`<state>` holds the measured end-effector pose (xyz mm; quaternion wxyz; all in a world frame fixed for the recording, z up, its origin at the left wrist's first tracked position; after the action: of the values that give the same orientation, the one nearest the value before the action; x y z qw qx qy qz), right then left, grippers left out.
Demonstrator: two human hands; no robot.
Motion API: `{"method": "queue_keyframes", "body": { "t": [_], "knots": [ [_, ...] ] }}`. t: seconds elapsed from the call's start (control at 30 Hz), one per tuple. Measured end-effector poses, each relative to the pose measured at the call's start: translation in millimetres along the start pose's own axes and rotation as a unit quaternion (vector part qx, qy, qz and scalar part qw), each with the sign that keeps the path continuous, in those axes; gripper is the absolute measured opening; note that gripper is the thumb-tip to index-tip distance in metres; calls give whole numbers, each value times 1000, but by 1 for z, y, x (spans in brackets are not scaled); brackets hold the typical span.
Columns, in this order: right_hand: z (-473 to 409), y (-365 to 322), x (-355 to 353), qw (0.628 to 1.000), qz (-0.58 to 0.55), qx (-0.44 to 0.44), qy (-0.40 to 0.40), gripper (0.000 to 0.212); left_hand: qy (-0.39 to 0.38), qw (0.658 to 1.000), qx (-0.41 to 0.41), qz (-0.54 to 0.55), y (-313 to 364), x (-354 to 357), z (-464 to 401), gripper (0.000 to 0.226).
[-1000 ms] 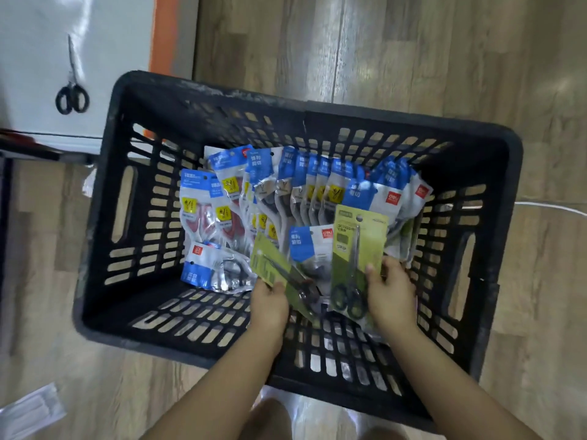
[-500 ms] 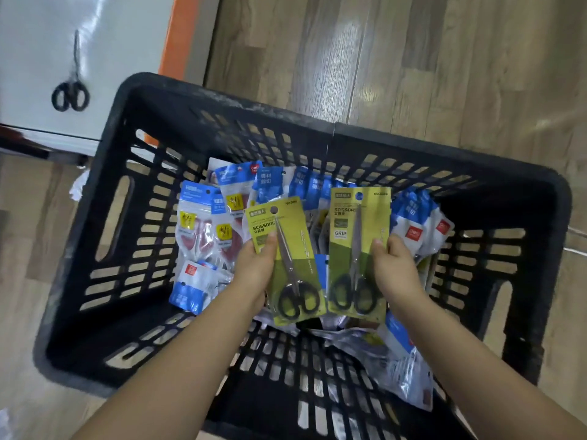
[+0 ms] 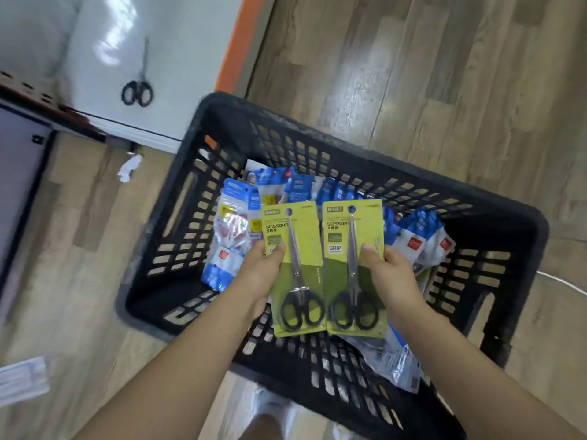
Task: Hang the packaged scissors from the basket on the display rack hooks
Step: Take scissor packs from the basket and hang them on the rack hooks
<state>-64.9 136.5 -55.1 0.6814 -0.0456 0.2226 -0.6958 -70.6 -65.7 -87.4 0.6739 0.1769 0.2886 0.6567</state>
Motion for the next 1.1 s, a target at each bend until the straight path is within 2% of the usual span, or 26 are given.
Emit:
{"method": "queue_keyframes", "body": {
  "t": [0.17, 0.2, 0.27, 0.37, 0.43, 0.57, 0.7, 0.8, 0.9, 1.1],
  "knots": [
    [91, -53, 24, 999, 13, -28, -35, 28, 63, 996, 63, -12, 74, -58, 82, 16],
    [114, -71, 28, 998, 14, -41, -47, 24, 86, 993, 77, -9, 95, -73, 103, 12],
    [170, -113, 37, 993, 34, -88, -67, 15, 133, 987, 93, -2, 136, -109, 148, 11],
    [263, -187, 52, 980, 43, -165, -106, 18, 184, 975, 128, 9, 207, -167, 217, 24],
    [335, -238, 65, 964, 48, -216, -147, 18, 218, 960, 172, 22, 262, -208, 272, 18],
    [497, -332, 95, 914, 86, -332, -217, 13, 314, 902, 286, 74, 370, -293, 408, 13],
    [669, -382, 117, 844, 102, -454, -267, 15, 408, 816, 382, 147, 439, -363, 567, 15],
    [781, -384, 126, 792, 111, -508, -319, 14, 479, 750, 428, 159, 455, -402, 683, 15],
    [861, -369, 138, 745, 112, -539, -375, 15, 531, 697, 451, 169, 442, -431, 768, 15],
    [936, -302, 175, 681, 166, -563, -438, 16, 589, 663, 412, 210, 356, -476, 828, 28]
  ]
}}
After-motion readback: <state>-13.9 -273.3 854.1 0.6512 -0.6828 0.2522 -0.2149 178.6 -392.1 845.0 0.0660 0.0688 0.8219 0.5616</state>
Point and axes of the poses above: each hand's wrist, its own z-axis away from the middle knuckle, its own x-axis out of the palm, y = z × x, the point moved 5 cm from there along -z, towards the middle knuckle, and after that the axes turned 11 degrees about x, right-handed, at the moved point
